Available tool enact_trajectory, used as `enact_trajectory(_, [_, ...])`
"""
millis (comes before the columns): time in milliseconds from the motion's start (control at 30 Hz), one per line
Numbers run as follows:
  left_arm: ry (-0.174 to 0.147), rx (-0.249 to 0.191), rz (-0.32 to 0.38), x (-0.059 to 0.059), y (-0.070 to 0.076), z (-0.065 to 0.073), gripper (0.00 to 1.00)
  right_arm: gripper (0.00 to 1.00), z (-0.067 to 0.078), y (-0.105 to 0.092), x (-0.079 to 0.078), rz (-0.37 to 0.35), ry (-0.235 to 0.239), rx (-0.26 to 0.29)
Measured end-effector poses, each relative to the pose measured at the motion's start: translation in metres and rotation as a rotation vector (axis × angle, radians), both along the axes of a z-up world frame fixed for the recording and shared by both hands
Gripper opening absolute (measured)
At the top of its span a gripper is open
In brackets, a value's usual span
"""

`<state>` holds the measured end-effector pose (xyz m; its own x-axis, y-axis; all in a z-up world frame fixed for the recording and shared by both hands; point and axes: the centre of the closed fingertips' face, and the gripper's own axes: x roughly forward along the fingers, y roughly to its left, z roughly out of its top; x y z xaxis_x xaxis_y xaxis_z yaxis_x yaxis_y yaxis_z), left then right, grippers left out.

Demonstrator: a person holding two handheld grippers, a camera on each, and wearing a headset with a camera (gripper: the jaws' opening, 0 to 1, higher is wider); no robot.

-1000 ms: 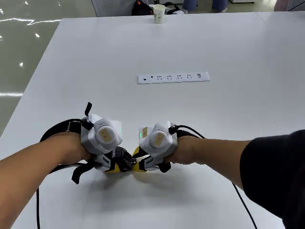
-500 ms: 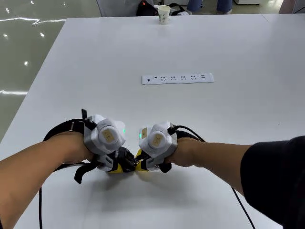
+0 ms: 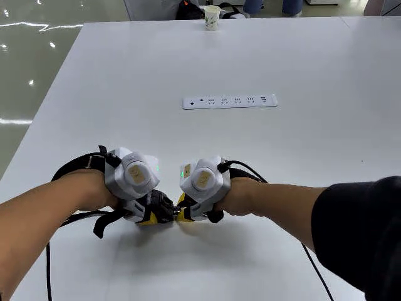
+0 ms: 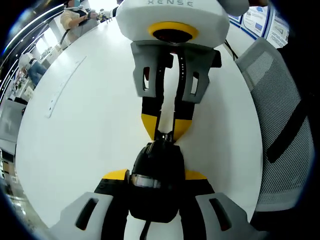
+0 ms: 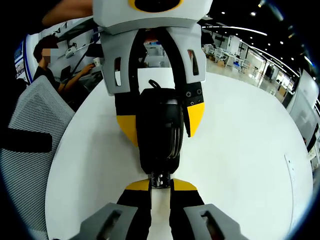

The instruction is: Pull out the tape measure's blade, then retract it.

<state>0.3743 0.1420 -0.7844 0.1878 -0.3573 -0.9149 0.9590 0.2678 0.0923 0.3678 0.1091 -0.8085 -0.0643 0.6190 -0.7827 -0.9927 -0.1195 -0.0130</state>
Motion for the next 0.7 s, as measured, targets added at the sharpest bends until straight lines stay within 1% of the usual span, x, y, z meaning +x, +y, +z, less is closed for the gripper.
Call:
enact_trajectory(367, [0.001,-0.002,0.007,0.001,0.0,0.0,0.34,0.1,0.001,-0.006,0.001,-0.016,0.018,-0.008])
enact_trajectory(700, [-0.001,-0.001,0.009,0.001,0.0,0.0,0.34,0.1,0.001,-0.014,0.002,-0.021,0.02,-0.023])
